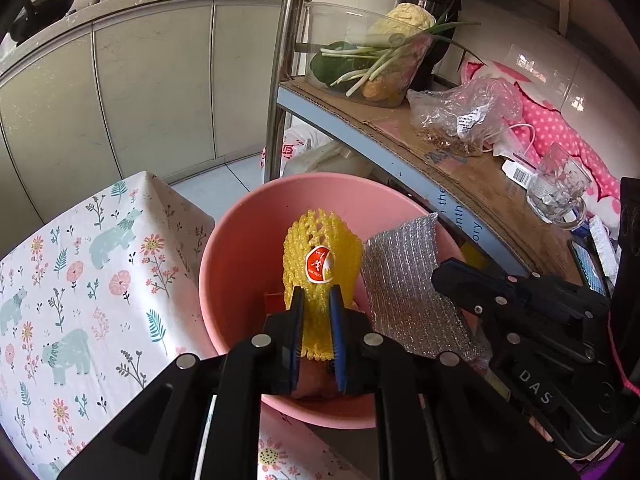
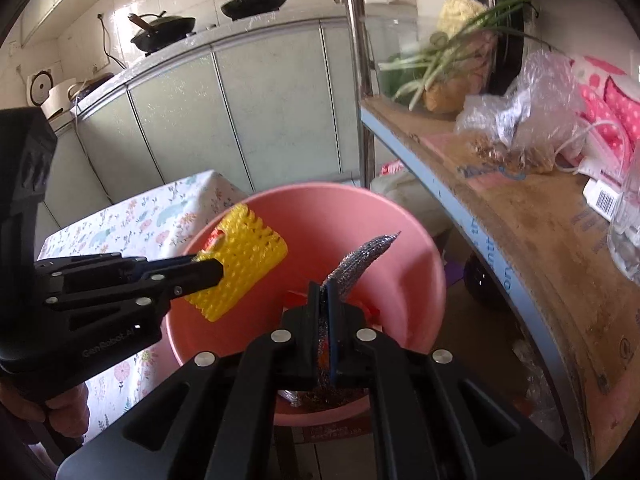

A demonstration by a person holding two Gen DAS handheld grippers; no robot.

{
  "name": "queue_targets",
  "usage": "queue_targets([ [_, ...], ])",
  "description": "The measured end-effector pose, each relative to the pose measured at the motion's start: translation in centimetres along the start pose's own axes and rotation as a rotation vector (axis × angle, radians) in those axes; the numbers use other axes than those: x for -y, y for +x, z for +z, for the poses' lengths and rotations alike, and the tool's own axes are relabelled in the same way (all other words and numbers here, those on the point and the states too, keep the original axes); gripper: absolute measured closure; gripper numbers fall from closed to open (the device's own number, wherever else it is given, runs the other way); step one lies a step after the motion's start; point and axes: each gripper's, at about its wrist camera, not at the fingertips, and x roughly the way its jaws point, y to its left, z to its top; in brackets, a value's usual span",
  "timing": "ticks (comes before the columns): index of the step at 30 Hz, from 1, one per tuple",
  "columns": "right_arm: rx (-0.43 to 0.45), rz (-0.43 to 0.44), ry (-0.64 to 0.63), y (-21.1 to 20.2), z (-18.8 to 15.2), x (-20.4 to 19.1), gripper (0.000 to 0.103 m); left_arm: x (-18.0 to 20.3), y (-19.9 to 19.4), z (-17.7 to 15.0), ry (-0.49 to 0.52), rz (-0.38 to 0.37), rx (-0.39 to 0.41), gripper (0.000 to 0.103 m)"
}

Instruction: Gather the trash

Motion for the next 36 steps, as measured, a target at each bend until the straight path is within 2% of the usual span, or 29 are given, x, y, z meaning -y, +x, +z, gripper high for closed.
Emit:
queue_targets([
  [2, -0.012, 0.008, 0.008, 0.2, -0.1, 0.2, 0.097, 0.1, 0.1, 0.0, -0.002, 0.004, -0.003, 0.086],
  [3, -0.011, 0.007, 0.008, 0.2, -0.2, 0.2, 0.097, 0.1, 0.1, 0.1, -0.003, 0.007, -0.003, 0.081],
  [6, -0.006, 0.005, 0.015, 0.1, -0.2, 0.3, 0.09, 0.1, -0.1, 0.2, -0.005, 0.015, 0.008, 0.071],
  [14, 0.001, 0.006, 0.028, -0.9, -0.1, 0.1, 0.083, 0.3, -1.1, 0.4, -0.008, 0.001, 0.029, 0.061],
  [19, 0.013, 0.008, 0.055, -2.1, -0.3, -0.1, 0.076, 0.7, -2.5, 0.4, 0.002, -0.036, 0.048, 0.057],
  [25, 0.026, 0.018, 0.057, -3.8, -0.5, -1.0, 0.072, 1.3, -4.4, 0.3, 0.014, -0.019, 0.066, 0.057],
  [31, 0.049, 0.026, 0.032, -5.8, -0.7, -3.0, 0.062, 1.2, -7.3, -0.5, 0.015, 0.014, 0.108, 0.057],
  [36, 0.065, 0.025, 0.013, -7.4, -1.3, -4.9, 0.059, 1.1, -10.0, -1.5, 0.017, 0.044, 0.145, 0.057],
])
